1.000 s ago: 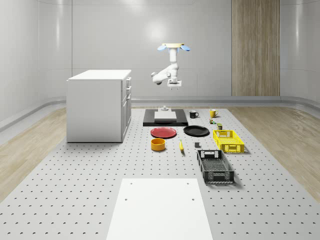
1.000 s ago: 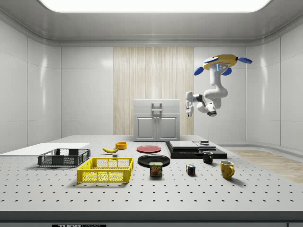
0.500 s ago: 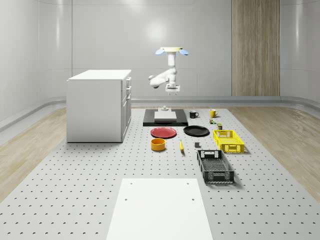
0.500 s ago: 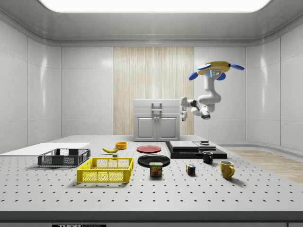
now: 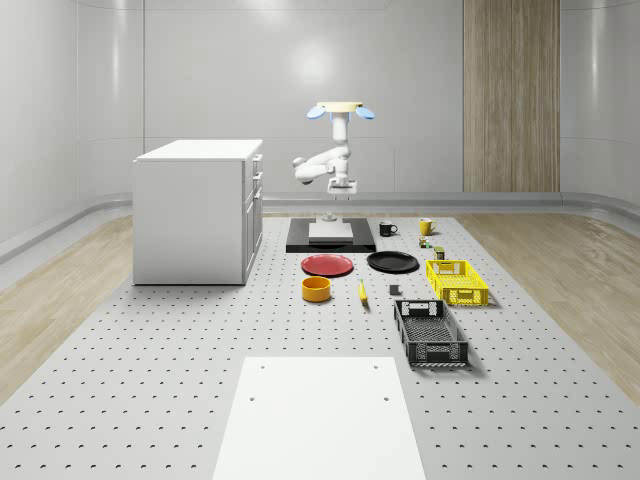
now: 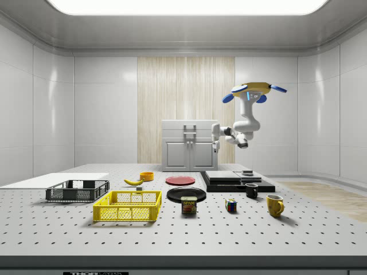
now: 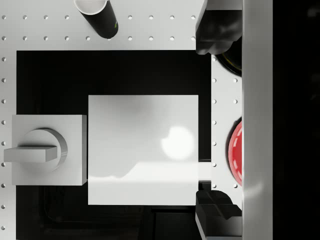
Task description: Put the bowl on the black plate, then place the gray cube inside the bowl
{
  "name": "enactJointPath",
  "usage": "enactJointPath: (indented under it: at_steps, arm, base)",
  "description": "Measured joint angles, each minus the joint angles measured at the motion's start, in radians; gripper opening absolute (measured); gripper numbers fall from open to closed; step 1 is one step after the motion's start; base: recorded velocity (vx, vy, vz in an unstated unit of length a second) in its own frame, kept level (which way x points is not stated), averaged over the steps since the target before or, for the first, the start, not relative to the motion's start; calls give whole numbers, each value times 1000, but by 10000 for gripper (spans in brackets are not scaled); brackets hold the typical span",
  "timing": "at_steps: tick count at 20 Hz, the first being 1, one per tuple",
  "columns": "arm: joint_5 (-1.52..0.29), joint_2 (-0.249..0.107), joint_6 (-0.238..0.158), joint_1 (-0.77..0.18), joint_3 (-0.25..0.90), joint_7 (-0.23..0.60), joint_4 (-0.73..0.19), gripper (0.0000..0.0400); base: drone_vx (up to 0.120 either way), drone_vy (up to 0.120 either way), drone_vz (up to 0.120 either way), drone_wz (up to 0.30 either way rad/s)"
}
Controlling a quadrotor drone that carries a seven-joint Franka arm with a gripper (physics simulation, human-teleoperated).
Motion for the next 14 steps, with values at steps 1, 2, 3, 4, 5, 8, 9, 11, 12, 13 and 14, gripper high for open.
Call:
enactJointPath:
  at_steps: [1,2,3,4,5,8,9,11,12,13,14]
  arm:
    - [3,-5,4,-2,1,2,0,400]
    - [5,-10,9,-3,3,3,1,400]
    - [7,-14,13,-5,4,5,1,400]
    - [10,-19,17,-6,6,6,1,400]
    - [12,-24,22,-8,7,7,2,400]
    - [19,-38,34,-12,11,12,3,400]
    - [22,-42,39,-14,12,13,3,400]
    - [26,-51,47,-16,15,15,4,400]
    - [28,-56,51,-18,16,17,4,400]
    - [31,-60,55,-19,17,18,4,400]
    - [33,-64,59,-20,18,19,4,400]
  base:
    - [120,0,-120,0]
    - [120,0,-120,0]
    - [120,0,-120,0]
    - [120,0,0,0]
    - [120,0,0,0]
    - [120,-40,0,0]
    - [120,-80,0,0]
    - [120,0,-60,0]
    - [120,0,-120,0]
    - [120,0,-120,0]
    - [120,0,-120,0]
